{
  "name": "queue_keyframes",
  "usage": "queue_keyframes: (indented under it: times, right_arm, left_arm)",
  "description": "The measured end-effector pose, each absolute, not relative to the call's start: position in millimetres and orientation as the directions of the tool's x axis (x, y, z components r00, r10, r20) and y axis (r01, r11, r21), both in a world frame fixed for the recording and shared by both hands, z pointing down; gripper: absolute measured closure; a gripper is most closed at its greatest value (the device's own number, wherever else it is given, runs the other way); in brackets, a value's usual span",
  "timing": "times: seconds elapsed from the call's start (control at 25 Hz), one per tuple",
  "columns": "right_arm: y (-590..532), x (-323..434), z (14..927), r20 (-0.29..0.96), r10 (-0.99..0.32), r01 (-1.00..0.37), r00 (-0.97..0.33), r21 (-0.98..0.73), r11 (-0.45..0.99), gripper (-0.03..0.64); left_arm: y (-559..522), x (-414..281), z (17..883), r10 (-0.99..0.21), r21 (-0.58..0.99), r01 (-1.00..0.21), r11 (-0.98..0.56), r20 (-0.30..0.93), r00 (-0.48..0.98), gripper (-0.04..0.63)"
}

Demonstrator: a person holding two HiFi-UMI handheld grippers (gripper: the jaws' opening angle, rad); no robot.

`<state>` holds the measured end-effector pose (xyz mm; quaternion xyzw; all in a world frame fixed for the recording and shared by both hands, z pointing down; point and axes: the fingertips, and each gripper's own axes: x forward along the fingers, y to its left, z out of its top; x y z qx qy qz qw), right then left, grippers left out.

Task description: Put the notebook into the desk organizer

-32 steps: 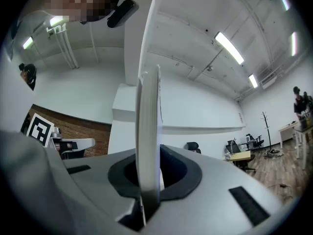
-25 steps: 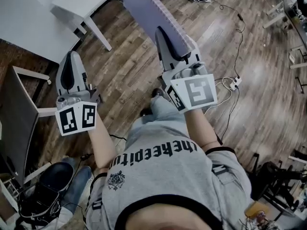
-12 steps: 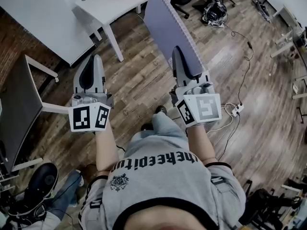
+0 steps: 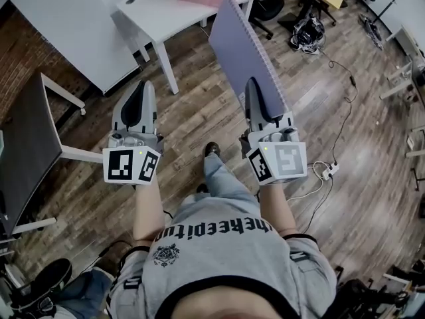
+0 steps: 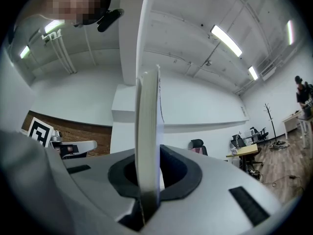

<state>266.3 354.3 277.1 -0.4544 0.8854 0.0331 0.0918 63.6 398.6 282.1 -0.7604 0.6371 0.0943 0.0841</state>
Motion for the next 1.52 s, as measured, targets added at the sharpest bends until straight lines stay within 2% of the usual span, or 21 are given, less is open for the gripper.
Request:
queue_keyframes:
  times: [0.84, 1.52]
  right_arm:
    - [108.1, 204.6, 247.1, -0.233, -0.768, -0.786, -0.597, -0.023, 0.618, 0.586]
    - [-10.8, 167.2, 265.5, -0.221, -0.773, -0.785, -0.595, -0.048, 0.618, 0.585]
  left_arm:
    - [158.8, 1.2, 244.7, -0.945, -0.028, -0.991, -0.131, -0.299, 0.133, 0.592]
    - [40.4, -42.4, 257.6, -0.949, -0.015, -0.991, -0.129, -0.289, 0.128, 0.592]
